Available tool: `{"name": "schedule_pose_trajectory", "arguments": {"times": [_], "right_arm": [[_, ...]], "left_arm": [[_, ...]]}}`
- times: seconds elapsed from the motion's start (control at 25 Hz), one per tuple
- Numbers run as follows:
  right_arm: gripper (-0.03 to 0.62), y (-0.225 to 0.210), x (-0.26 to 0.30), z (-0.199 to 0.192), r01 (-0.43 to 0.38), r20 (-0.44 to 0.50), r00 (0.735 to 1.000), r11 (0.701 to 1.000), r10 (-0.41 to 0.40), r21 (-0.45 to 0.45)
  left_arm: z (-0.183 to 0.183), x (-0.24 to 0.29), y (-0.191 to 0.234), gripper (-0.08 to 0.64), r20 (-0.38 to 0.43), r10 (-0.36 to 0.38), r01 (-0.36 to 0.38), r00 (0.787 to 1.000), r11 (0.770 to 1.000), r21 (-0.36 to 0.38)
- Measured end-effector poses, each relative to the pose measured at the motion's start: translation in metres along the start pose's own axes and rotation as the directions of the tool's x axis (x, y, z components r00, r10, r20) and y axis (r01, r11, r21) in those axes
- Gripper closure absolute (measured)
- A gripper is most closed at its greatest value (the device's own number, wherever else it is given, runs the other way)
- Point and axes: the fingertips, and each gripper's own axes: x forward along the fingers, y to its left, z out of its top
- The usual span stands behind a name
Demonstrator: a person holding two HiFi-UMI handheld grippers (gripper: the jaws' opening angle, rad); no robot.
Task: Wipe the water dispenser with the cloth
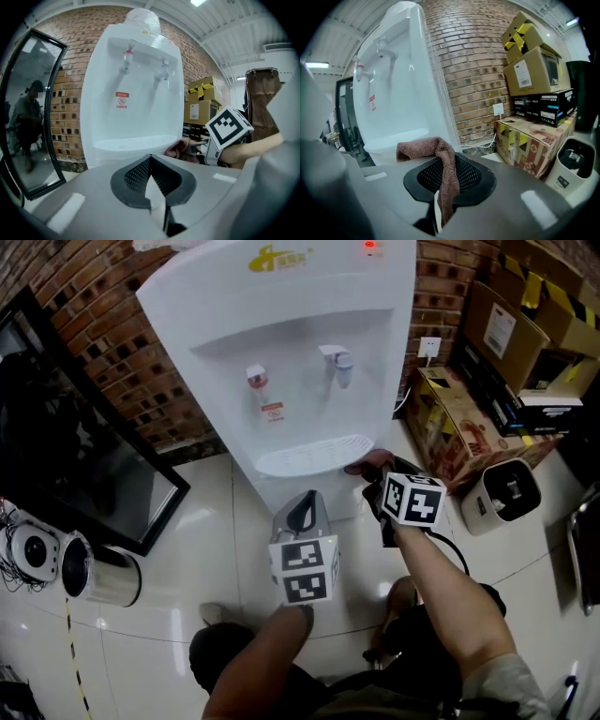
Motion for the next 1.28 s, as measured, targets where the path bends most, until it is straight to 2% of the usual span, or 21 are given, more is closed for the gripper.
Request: {"name": "schedule_pose_trajectory", "arguments": {"times": [0.16, 0.4, 0.68, 0.8, 0.96, 1.28], "right_arm": [[0.531, -0.016, -0.002, 0.006, 0.026, 0.017, 0.999, 0.999, -0.027, 0.042], [0.531, -0.020, -0.002, 0.001, 0.024, 0.012, 1.000, 0.998, -0.025, 0.058], [0.529, -0.017, 0.002, -0.014, 0.015, -0.051, 0.999, 0.998, -0.012, 0.054], [0.529, 0.004, 0.000, -0.029, -0.022, -0.088, 0.996, 0.999, 0.025, 0.033], [0.529, 0.054, -0.006, -0.045, -0.117, -0.106, 0.988, 0.993, 0.114, -0.021], [0.529, 0.156, -0.003, -0.074, -0.295, -0.133, 0.948, 0.955, 0.288, -0.036]], "left_arm": [[-0.007, 0.012, -0.011, 0.560, -0.017, -0.020, 0.020, 1.000, 1.000, 0.001], [0.004, 0.018, -0.032, 0.560, -0.003, -0.060, 0.060, 0.998, 0.998, 0.015], [0.007, 0.018, -0.021, 0.560, 0.010, -0.050, 0.050, 0.999, 0.998, 0.039], [0.005, 0.009, -0.003, 0.560, 0.007, -0.014, 0.013, 1.000, 0.998, 0.056], [0.001, -0.007, 0.028, 0.560, 0.006, 0.042, -0.042, 0.999, 0.998, 0.048], [-0.017, -0.056, 0.098, 0.560, -0.015, 0.165, -0.164, 0.986, 0.985, 0.053]]}}
